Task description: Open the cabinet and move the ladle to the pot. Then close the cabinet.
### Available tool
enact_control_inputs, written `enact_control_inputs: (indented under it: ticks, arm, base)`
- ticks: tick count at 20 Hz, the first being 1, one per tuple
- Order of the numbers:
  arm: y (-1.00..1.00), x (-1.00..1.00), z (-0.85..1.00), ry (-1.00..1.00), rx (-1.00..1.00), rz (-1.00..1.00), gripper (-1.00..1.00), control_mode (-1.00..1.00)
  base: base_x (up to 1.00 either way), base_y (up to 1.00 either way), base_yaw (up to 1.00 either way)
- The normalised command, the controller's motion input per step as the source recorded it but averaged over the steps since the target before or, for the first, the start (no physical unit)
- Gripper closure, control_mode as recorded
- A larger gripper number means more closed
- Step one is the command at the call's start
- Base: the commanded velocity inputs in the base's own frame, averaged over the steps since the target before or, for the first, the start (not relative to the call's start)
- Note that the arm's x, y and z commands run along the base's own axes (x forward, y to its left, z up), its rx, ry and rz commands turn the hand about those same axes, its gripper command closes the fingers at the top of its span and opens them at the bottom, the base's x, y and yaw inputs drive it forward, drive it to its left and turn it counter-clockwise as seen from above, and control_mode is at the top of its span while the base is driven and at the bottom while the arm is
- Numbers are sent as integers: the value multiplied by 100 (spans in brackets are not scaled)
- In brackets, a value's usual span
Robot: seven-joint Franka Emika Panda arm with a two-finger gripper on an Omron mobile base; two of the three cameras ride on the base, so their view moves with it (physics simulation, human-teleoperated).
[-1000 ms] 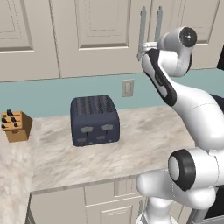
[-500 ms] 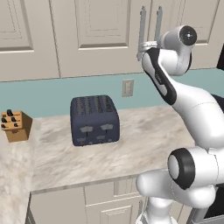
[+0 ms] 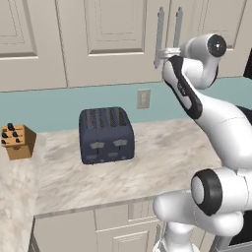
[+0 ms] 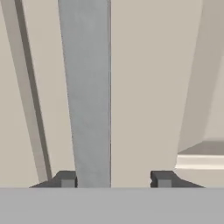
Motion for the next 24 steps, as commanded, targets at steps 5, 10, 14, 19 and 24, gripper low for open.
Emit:
enact_control_inputs:
  ticks: [5, 10, 14, 19, 24]
  arm:
    - [-42, 0, 7, -2, 3, -5, 100, -100]
    - [-86, -20, 37, 10, 19, -14, 100, -100]
    - [-100, -71, 47, 6, 25, -17, 100, -100]
    - [-100, -95, 37, 1, 28, -21, 100, -100]
    - [-100, -100, 24, 0, 28, -13, 100, -100]
  base:
    - [0, 0, 0]
    - [0, 0, 0]
    - [0, 0, 0]
    - [0, 0, 0]
    - [0, 0, 0]
